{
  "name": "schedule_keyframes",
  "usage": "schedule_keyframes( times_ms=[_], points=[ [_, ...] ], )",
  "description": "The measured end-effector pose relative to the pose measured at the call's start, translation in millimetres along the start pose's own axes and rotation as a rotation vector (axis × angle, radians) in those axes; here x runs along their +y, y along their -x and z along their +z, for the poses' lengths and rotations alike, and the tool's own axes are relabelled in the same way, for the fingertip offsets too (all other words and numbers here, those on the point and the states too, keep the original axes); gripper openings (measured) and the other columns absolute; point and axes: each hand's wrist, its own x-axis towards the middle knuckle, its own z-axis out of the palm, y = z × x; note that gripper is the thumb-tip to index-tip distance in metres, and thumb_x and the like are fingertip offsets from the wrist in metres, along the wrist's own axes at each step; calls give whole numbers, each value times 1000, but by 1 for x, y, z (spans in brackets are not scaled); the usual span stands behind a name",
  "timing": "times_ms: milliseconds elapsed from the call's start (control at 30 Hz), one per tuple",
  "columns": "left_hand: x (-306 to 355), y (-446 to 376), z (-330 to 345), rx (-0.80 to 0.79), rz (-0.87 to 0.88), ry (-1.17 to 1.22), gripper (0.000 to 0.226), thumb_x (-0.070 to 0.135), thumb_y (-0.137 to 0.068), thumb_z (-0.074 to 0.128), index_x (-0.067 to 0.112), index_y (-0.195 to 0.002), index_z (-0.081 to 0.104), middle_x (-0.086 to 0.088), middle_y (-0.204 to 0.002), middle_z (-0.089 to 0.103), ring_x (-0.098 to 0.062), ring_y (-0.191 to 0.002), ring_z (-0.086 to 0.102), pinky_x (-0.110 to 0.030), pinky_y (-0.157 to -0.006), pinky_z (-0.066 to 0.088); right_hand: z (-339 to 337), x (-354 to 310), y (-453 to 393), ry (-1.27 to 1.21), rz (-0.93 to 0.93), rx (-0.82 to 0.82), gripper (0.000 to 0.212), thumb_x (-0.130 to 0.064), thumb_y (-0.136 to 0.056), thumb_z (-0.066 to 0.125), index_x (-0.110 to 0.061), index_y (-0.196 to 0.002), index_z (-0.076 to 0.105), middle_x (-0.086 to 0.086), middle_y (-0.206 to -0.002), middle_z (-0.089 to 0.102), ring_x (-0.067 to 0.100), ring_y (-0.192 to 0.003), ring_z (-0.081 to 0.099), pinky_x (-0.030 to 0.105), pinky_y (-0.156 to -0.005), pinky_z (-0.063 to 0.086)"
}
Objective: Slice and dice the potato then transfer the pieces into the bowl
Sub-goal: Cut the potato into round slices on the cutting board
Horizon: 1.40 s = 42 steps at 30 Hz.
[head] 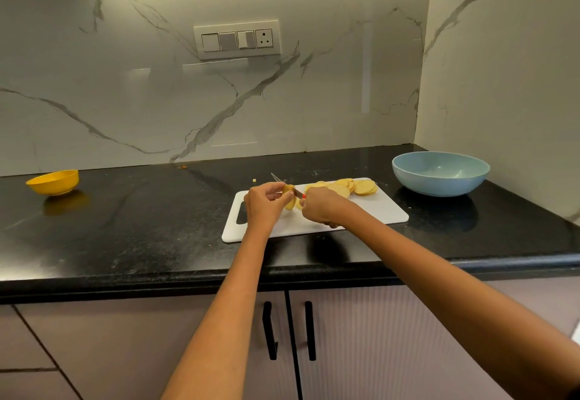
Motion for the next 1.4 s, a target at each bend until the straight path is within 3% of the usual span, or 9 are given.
schedule_keyframes(
  times_ms=[500, 633, 733, 800, 900, 967, 1067, 1200, 1400],
  points=[
    [1, -1, -1, 11, -25, 4, 33, 13, -77, 75, 1, -107, 68, -15, -104, 69, -21, -92, 67, -21, -77, 49, 1, 5, 4, 7, 9, -85, 34, -17, -101, 37, 2, -125, 50, 9, -80, 48, 17, -63, 47, 21, -57, 41],
    [1, -1, 0, 8, -24, 2, 33, 11, -76, 75, 1, -106, 68, -14, -102, 70, -17, -87, 66, -20, -75, 49, -6, 1, 5, 92, 6, -141, 34, -14, -100, 36, 5, -126, 48, 9, -70, 44, 17, -57, 44, 20, -50, 38],
    [0, -1, 0, 29, -26, 3, 29, 11, -76, 74, 0, -103, 69, -14, -98, 71, -18, -85, 67, -20, -75, 49, -4, -5, 4, 109, 4, -197, 35, -11, -100, 36, 5, -129, 44, 13, -79, 50, 19, -62, 47, 23, -53, 41],
    [-1, -2, -1, 52, -36, 0, 27, 11, -79, 72, 0, -103, 69, -14, -99, 70, -20, -88, 67, -22, -76, 48, -6, 0, 6, 123, -8, -198, 30, -10, -100, 34, 4, -121, 48, 14, -78, 50, 19, -60, 47, 23, -54, 41],
    [-5, -6, 1, 63, -64, -41, 26, 15, -84, 66, 1, -106, 67, -14, -104, 69, -22, -97, 65, -26, -82, 48, -14, 23, 16, 118, -12, -178, 30, -13, -100, 31, 1, -80, 49, 12, -64, 46, 18, -51, 43, 23, -47, 36],
    [-8, -7, 3, 51, -84, -60, 26, 17, -86, 63, 2, -108, 65, -12, -107, 68, -21, -101, 63, -26, -82, 46, -20, 41, 19, -1, -13, -104, 32, -16, -100, 31, -5, -74, 44, 9, -63, 44, 16, -49, 41, 23, -45, 34],
    [-7, -7, 5, 3, -83, -51, 26, 19, -88, 61, 5, -109, 63, -9, -110, 66, -20, -104, 61, -24, -81, 44, -26, 58, 10, -260, -5, 93, 24, -20, -102, 31, -4, -92, 46, 7, -67, 43, 14, -51, 41, 22, -44, 34],
    [-5, -2, 6, -84, -22, -81, 31, 23, -89, 61, 6, -116, 58, -11, -115, 63, -22, -107, 59, -24, -81, 43, -20, 71, -16, -389, -41, 385, 31, -22, -102, 33, -3, -94, 56, 8, -79, 53, 15, -61, 48, 27, -54, 39],
    [-10, -10, 10, -359, 12, -207, 70, 21, -73, 79, 10, -134, 46, -13, -129, 56, -23, -118, 53, -26, -94, 40, -12, 105, -51, -488, 9, 622, 32, -27, -101, 33, -10, -81, 51, 7, -79, 56, 26, -78, 57, 41, -73, 46]
  ],
)
